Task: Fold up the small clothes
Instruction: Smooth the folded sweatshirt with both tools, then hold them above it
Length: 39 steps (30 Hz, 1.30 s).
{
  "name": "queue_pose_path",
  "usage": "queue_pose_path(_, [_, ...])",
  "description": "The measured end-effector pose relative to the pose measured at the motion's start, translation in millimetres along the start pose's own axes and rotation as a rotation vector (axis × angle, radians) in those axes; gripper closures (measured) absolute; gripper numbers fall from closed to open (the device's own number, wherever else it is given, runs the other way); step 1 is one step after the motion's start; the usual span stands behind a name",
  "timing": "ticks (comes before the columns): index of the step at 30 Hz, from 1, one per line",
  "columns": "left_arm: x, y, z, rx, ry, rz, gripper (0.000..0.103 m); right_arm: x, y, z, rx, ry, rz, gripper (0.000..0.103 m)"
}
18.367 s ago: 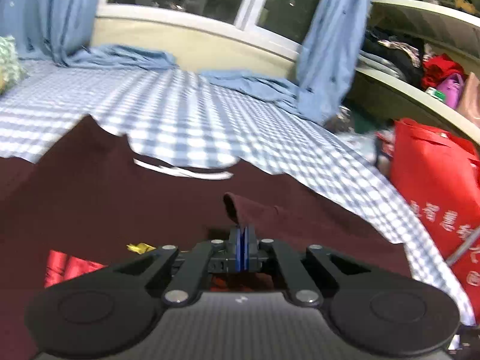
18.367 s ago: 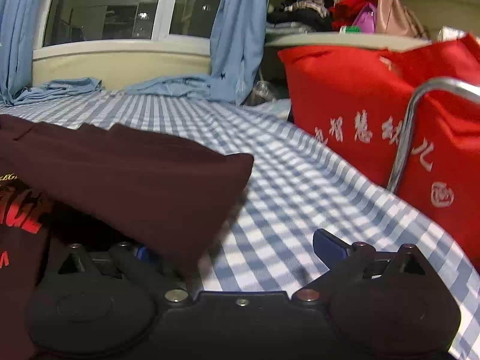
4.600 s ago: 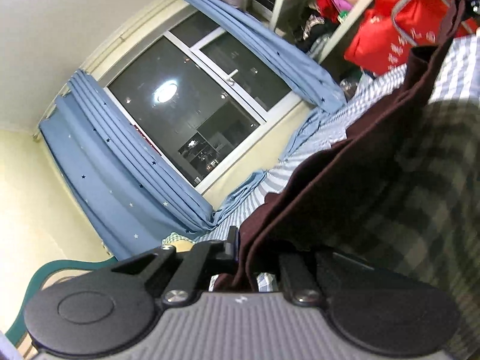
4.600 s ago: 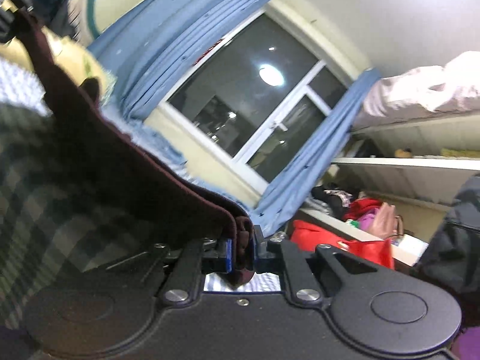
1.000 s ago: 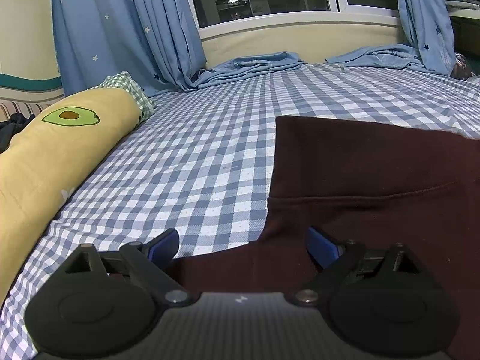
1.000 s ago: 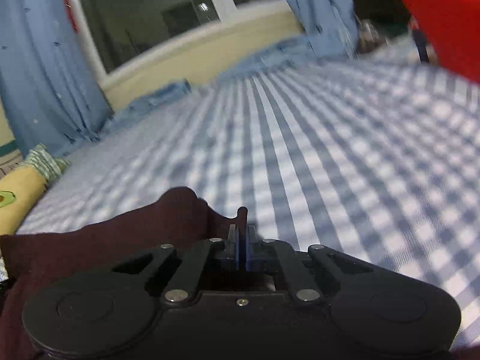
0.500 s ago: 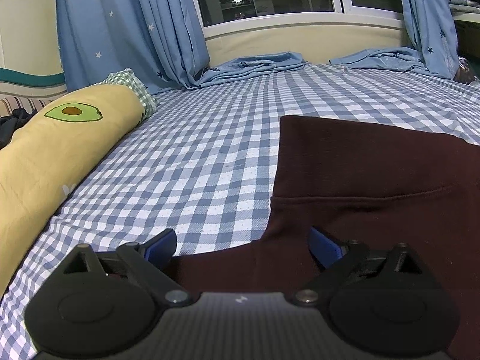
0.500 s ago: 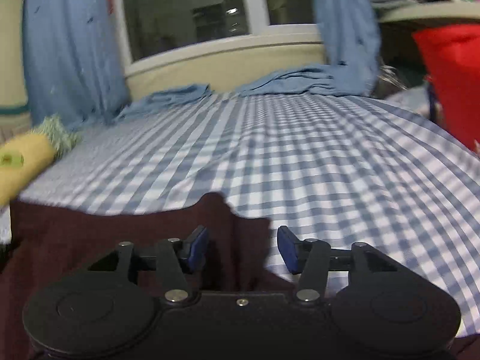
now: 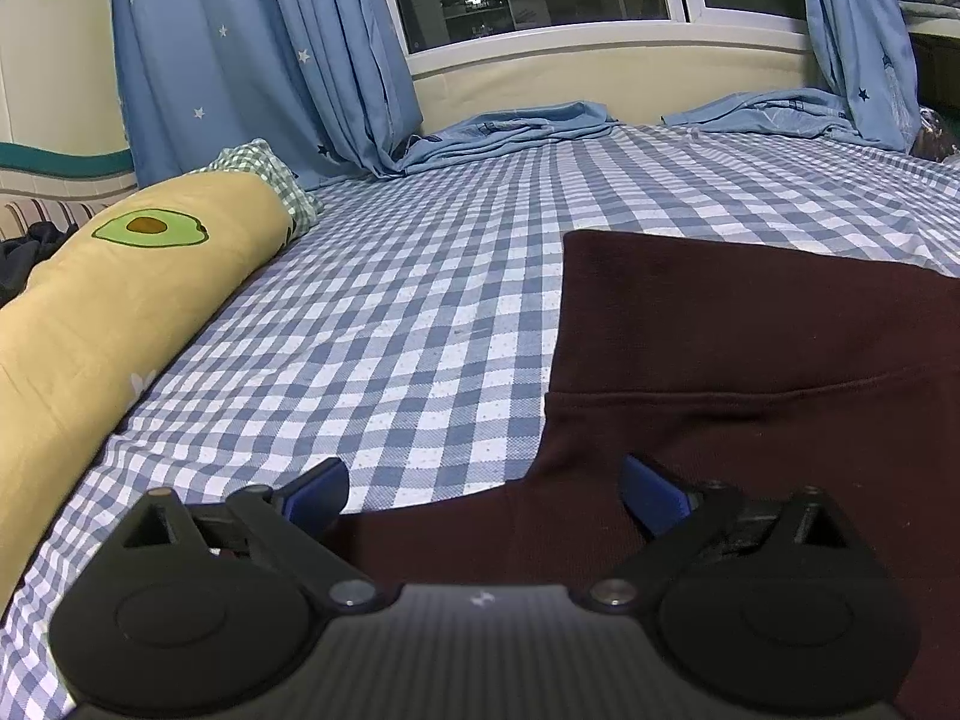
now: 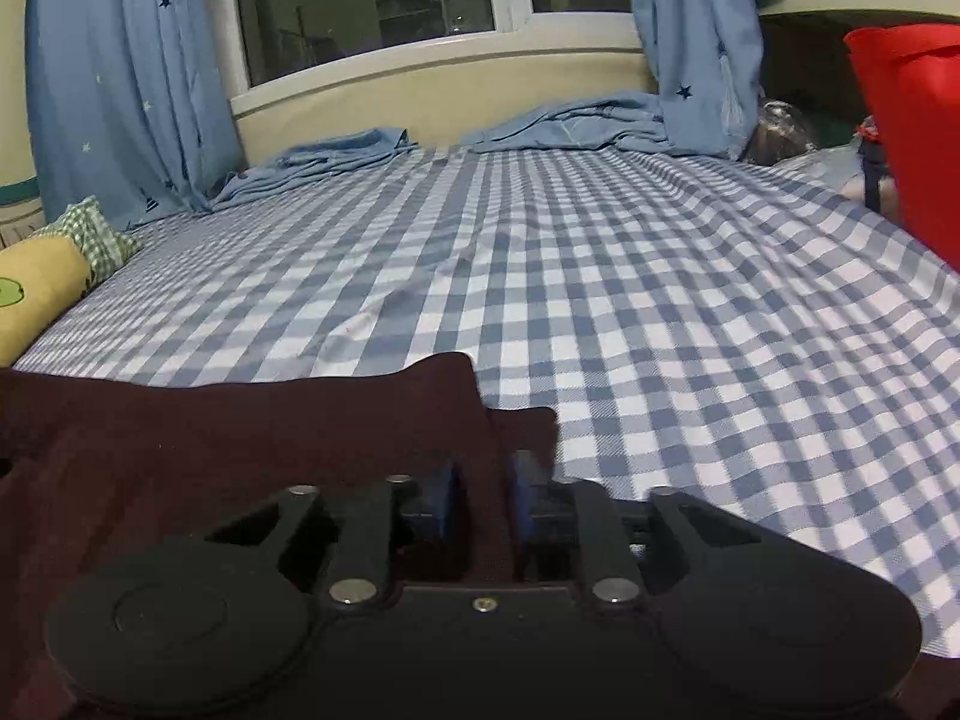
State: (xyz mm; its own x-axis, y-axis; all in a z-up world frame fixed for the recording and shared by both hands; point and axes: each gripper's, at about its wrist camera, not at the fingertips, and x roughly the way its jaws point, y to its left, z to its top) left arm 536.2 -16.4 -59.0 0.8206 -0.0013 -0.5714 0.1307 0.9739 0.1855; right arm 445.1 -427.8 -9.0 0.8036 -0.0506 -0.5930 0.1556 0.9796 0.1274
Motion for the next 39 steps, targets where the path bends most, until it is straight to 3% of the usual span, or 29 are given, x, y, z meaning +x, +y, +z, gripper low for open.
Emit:
queue_pose_path(2, [-2.2,5.5,1.5,-0.020,-0.006,-0.029,0.004,-10.8,-0.1,1.5,-0.007,-0.004,-0.010,0.068])
queue_pose_path(3, [-4.2,9.0,2.7,-0.033,-0.007,-0.048,0.003,-19.2,-0.7,0.5,-0.008,-0.007,-0.010,0.058])
queue_pose_path(4, [-7.4,12.6,4.2,-0.047,-0.009,-0.061,0.003,-28.3,0.0,-0.3,-0.006,-0.013,-0.009,0.042])
queue_pose_path(6, [-20.5,18.4,7.1,-0.063,-0.021,-0.082,0.003,-49.6,2.7,-3.4,-0.002,-0.035,-0.005,0.022])
queue_pose_path(10, [-67.9,23.5,7.6,-0.083,-0.072,-0.076,0.000,-99.1,17.3,-19.3,0.010,-0.076,0.030,0.005])
queue_pose_path(12, [-100.0,21.2,1.9,-0.084,-0.086,-0.034,0.000,-122.4,28.2,-31.3,0.004,-0.102,0.044,0.001])
queue_pose_path(17, [-171.2,14.7,-37.5,-0.100,-0.072,0.088,0.000,-184.6,63.5,-80.8,0.024,-0.176,0.080,0.001])
queue_pose_path(22, [-227.6,18.3,-92.6,-0.198,-0.030,0.089,0.000,-231.2,98.6,-141.2,0.046,-0.208,0.042,0.001])
queue_pose_path(27, [-239.7,25.2,-128.1,-0.259,0.091,-0.002,0.000,-253.9,120.4,-175.0,0.055,-0.218,0.017,0.001])
queue_pose_path(39, [-235.4,29.1,-139.9,-0.285,0.130,0.009,0.000,-259.3,127.9,-193.0,0.087,-0.149,0.009,0.001])
